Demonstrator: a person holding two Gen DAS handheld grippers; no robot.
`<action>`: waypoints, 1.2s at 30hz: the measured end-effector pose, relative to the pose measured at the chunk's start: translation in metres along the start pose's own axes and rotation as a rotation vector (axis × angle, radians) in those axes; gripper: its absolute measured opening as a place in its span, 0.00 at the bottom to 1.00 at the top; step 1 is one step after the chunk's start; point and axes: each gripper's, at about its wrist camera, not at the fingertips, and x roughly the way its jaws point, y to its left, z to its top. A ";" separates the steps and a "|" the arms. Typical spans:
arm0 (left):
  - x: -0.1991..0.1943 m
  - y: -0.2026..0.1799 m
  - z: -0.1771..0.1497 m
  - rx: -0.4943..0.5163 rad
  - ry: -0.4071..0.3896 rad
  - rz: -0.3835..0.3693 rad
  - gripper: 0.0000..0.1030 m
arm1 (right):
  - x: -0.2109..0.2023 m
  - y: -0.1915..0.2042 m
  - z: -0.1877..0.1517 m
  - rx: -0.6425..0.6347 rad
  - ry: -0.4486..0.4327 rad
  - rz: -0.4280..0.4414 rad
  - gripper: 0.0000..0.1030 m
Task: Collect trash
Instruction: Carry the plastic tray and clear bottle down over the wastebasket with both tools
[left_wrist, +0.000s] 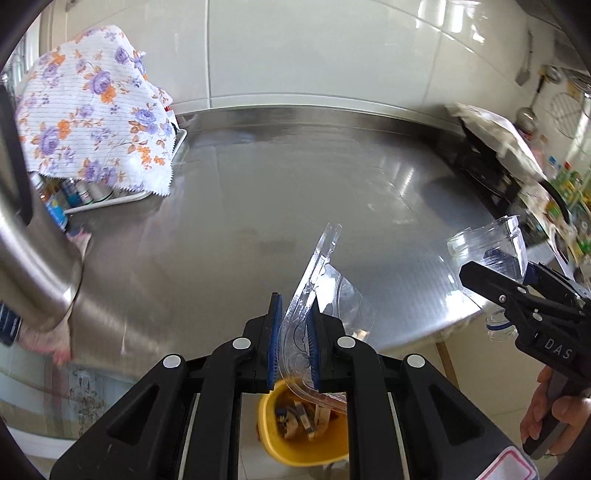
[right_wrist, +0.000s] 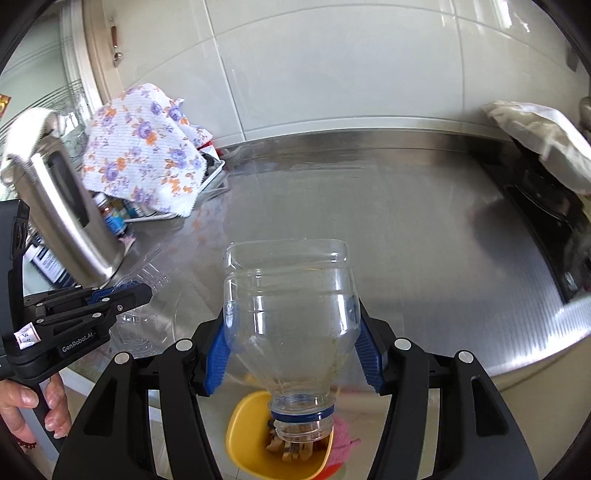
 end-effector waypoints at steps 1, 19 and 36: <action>-0.008 -0.001 -0.008 0.002 -0.003 -0.004 0.14 | -0.007 0.001 -0.006 0.000 -0.002 -0.002 0.59; -0.011 -0.005 -0.120 -0.009 0.124 -0.071 0.14 | -0.037 0.030 -0.114 -0.048 0.133 0.058 0.59; 0.164 0.003 -0.218 0.048 0.392 -0.088 0.14 | 0.141 -0.006 -0.238 -0.118 0.487 0.129 0.59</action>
